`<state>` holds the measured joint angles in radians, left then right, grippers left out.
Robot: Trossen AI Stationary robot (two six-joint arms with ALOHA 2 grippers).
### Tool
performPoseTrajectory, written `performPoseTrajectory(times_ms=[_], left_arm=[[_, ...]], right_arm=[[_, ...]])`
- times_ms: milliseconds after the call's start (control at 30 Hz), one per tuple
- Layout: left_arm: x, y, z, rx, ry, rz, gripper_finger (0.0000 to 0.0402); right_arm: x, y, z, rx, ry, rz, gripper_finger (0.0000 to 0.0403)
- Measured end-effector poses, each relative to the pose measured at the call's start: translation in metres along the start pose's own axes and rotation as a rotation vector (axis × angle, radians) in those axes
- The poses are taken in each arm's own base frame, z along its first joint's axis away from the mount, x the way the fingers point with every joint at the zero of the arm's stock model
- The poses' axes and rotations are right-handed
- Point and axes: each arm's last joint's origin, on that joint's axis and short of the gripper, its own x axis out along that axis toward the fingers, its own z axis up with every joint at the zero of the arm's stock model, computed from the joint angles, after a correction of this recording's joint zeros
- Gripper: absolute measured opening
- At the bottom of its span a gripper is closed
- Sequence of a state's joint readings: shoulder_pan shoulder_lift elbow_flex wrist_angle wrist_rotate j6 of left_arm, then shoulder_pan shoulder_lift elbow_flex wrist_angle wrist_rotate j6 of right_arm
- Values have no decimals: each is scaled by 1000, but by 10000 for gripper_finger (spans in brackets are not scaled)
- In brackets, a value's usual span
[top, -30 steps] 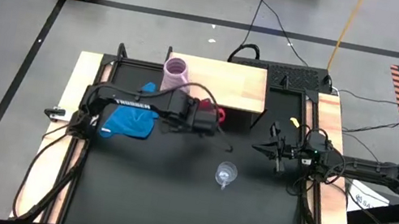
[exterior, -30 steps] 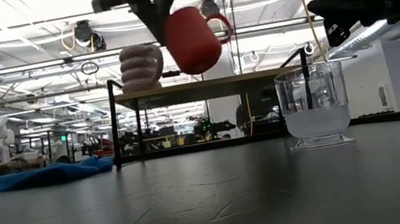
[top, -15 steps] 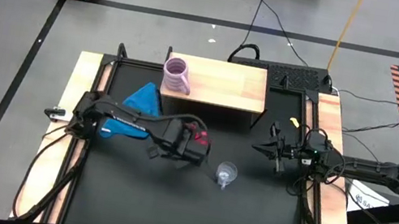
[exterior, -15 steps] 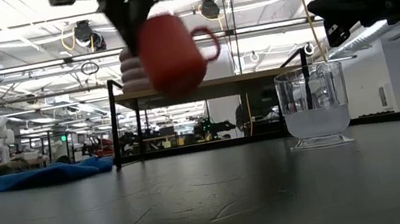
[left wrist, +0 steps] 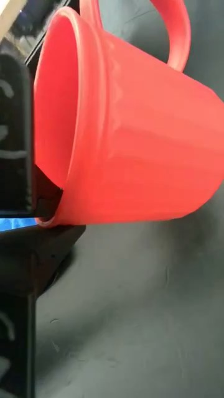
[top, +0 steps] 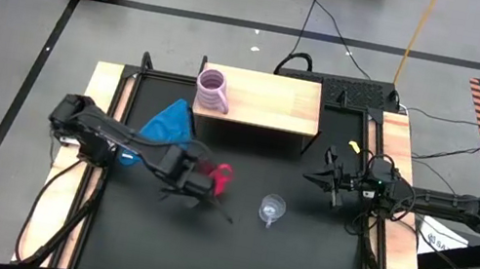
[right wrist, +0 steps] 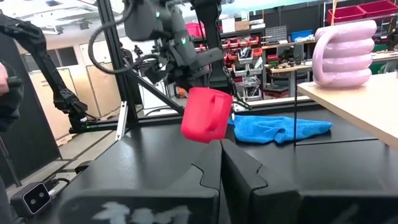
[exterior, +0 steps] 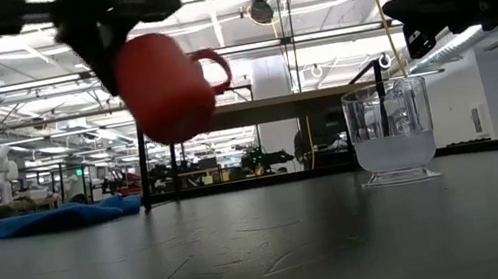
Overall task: Stack small to large cups/mugs on shelf
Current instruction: Put the red mug on the shelf
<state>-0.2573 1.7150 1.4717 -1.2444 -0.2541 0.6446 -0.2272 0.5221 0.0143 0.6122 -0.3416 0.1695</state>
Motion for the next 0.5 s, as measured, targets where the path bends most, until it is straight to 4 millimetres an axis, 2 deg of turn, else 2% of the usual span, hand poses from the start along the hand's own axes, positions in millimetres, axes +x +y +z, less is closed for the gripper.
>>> performPoseTrajectory(times_ms=[233,500], left_arm=[[21,-30,-4,42,113,28,5],[37,-43,4,130,175,0,5]], right_arm=[[0,0,1,-10,-12,2,0],[0,0,2,-12,-16,2,0]])
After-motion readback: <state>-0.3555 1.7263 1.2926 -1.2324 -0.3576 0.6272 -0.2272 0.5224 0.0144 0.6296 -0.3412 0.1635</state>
